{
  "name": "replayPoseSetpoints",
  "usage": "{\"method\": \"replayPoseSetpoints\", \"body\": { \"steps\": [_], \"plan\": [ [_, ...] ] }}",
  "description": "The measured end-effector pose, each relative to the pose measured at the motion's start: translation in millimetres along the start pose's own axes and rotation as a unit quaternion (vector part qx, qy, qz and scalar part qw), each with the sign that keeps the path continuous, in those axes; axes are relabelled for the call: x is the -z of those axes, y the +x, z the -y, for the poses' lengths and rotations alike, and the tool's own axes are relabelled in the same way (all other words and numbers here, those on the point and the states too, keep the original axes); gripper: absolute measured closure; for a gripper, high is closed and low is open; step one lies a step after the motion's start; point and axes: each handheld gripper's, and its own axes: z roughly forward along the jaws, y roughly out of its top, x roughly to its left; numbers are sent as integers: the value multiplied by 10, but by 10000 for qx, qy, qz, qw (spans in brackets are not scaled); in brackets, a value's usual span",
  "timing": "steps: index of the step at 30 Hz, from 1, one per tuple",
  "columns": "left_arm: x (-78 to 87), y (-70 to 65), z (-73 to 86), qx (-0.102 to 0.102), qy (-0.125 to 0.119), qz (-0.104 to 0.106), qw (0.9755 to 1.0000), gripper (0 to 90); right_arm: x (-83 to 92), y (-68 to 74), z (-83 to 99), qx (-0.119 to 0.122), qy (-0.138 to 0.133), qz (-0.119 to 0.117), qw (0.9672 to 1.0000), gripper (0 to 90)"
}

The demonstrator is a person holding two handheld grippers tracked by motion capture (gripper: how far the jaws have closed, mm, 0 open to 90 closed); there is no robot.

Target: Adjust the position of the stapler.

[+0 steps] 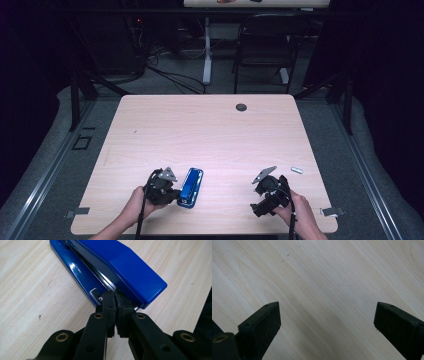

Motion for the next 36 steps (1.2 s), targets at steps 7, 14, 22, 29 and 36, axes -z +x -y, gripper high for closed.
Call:
{"method": "replayPoseSetpoints", "body": {
  "steps": [7,14,22,29,36],
  "plan": [
    [-44,-58,-38,-64,-34,10,10000,887,-11,4,-1,-5,19,34,10000,67],
    [-105,-116,-83,-115,-72,76,9999,892,-13,4,4,-37,-16,12,10000,68],
    [-147,-171,-120,-150,-99,129,9998,899,-13,5,2,-29,-6,-12,10000,70],
    [-174,-202,-142,-188,-139,150,9996,900,-19,8,1,-33,3,4,10000,70],
    [-212,-245,-173,-193,-176,168,9995,900,-24,7,0,-9,42,14,10000,71]
  ]
}}
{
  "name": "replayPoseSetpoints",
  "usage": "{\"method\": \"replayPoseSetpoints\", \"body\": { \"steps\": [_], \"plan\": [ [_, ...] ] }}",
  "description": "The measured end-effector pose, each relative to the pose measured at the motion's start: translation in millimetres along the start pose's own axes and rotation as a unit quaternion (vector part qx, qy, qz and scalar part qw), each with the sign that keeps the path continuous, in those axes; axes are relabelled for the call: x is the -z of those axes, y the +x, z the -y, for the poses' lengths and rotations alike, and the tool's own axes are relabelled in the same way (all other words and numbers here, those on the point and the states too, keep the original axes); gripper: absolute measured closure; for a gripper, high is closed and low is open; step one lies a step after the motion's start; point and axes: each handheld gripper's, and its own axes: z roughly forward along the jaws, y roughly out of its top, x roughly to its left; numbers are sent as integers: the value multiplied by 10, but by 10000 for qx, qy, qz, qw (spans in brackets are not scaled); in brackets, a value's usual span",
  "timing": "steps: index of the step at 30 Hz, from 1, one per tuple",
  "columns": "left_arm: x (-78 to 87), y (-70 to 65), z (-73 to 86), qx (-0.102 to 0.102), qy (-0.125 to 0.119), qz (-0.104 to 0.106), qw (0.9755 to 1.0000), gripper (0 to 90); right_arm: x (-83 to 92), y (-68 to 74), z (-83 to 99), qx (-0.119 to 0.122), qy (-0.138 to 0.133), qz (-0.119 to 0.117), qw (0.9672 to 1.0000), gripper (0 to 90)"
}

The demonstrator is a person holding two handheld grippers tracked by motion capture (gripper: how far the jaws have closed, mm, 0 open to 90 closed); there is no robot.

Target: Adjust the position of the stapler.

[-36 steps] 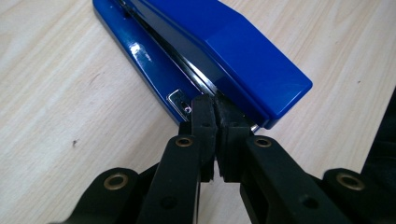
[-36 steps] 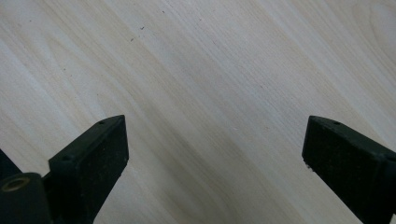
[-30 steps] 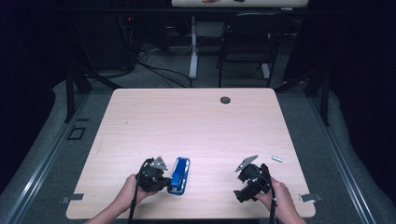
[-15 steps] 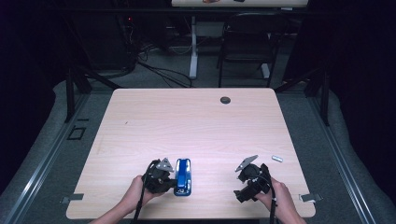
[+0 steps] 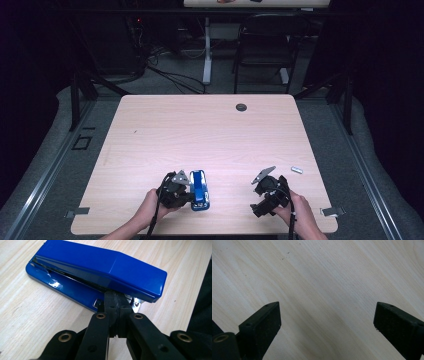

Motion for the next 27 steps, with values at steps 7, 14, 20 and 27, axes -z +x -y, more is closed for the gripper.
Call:
{"method": "replayPoseSetpoints", "body": {
  "steps": [7,14,20,27],
  "plan": [
    [-101,-129,-78,-174,-108,-44,9998,900,3,0,-3,33,21,1,10000,71],
    [-148,-181,-121,-204,-155,-76,9996,895,10,2,0,17,-17,-14,10000,72],
    [-175,-194,-148,-191,-185,-51,9996,891,4,16,-14,-43,-120,-59,9999,81],
    [-257,-250,-236,-205,-233,35,9995,865,9,23,-50,-93,-210,-71,9997,89]
  ]
}}
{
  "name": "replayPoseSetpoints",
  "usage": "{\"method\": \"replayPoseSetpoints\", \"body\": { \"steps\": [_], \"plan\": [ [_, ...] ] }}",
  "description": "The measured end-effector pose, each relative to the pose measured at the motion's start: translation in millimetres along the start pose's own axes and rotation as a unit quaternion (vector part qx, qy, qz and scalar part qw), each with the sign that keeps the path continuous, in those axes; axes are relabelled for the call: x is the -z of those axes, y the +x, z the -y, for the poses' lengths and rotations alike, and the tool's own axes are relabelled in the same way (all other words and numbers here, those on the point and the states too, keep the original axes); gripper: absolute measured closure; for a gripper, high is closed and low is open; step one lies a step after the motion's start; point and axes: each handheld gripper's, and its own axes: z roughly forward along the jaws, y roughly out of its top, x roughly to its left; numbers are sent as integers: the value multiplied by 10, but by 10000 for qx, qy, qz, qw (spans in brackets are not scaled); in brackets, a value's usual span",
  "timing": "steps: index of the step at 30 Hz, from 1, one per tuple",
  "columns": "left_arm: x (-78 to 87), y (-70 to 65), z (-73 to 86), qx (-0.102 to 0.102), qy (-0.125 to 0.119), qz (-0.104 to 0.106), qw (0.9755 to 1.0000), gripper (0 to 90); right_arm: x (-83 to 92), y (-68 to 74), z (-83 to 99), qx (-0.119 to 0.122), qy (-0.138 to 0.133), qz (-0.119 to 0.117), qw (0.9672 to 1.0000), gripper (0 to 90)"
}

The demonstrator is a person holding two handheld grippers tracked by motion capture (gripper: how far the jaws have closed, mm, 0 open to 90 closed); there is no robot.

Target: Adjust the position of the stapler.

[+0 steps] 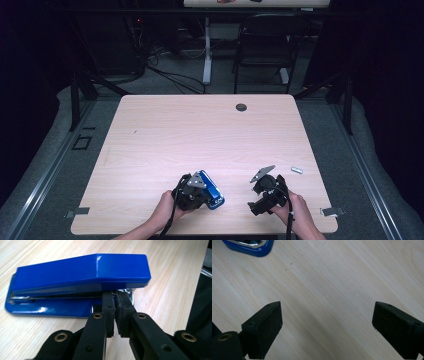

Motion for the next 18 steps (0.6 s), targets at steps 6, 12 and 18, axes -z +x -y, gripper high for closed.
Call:
{"method": "replayPoseSetpoints", "body": {
  "steps": [6,12,18],
  "plan": [
    [-48,-11,-62,-49,22,132,9999,846,20,-6,-24,-72,-197,7,9998,126],
    [86,75,-99,45,132,296,9995,571,65,6,-82,-173,-573,-235,9979,169],
    [318,223,-46,229,2,-97,9997,367,14,70,-171,-451,-627,-620,9951,222]
  ]
}}
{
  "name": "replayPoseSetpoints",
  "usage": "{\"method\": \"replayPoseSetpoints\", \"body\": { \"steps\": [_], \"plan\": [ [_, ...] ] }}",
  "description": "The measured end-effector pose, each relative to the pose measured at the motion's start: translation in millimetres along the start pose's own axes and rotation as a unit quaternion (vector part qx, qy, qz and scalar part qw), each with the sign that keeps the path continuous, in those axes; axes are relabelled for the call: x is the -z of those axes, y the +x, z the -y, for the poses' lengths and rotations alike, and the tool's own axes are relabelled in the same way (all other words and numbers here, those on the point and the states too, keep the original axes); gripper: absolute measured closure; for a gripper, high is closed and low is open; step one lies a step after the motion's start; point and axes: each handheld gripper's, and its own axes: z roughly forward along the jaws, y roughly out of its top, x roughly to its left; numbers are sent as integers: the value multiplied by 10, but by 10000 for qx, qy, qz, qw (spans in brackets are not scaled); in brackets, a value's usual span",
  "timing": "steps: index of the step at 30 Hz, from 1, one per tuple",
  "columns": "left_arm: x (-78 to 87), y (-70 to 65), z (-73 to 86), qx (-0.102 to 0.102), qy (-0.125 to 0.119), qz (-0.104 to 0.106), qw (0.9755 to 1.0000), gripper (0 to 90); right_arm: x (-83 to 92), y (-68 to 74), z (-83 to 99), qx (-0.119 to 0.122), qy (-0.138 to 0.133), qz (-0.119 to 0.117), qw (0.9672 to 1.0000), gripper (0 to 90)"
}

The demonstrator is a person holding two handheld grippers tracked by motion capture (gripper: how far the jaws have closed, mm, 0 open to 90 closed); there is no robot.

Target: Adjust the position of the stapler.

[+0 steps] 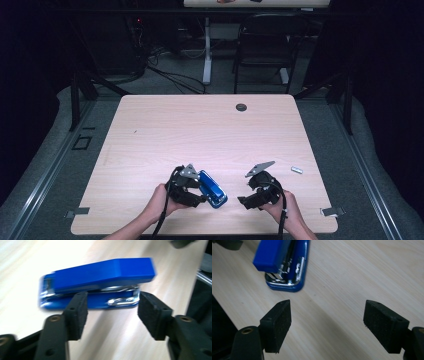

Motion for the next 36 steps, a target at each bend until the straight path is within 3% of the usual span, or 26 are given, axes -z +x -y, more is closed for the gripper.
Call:
{"method": "replayPoseSetpoints", "body": {
  "steps": [3,4,6,7,11,16,18,19,26,27,30,34,36],
  "plan": [
    [120,202,64,207,14,-211,9996,259,-13,68,-70,25,-131,-197,9997,216],
    [120,202,64,207,14,-211,9996,229,-13,68,-70,25,-131,-197,9997,216],
    [153,334,104,177,161,-530,9983,171,-36,118,-112,57,-166,-228,9996,242],
    [152,377,121,165,183,-581,9980,157,-51,133,-128,22,-148,-273,9995,258],
    [98,505,160,346,262,-431,9981,115,-110,199,-219,28,-159,-414,9990,275],
    [57,547,159,335,287,-377,9983,46,-186,291,-339,29,-274,-455,9986,358],
    [36,564,158,330,297,-368,9983,32,-211,309,-370,35,-280,-504,9983,340],
    [17,577,163,352,319,-343,9983,28,-254,356,-433,36,-268,-552,9981,394],
    [16,593,170,341,281,-285,9986,26,-452,533,-531,277,6,-373,9989,454],
    [15,590,169,348,274,-289,9986,25,-491,569,-553,370,28,-267,9990,518],
    [16,583,165,331,244,-266,9988,24,-518,588,-567,433,22,-86,9990,569],
    [20,577,163,305,208,-253,9990,24,-524,581,-561,418,-5,-83,9991,577],
    [23,575,163,293,197,-230,9991,24,-517,592,-564,582,22,-56,9983,592]
  ]
}}
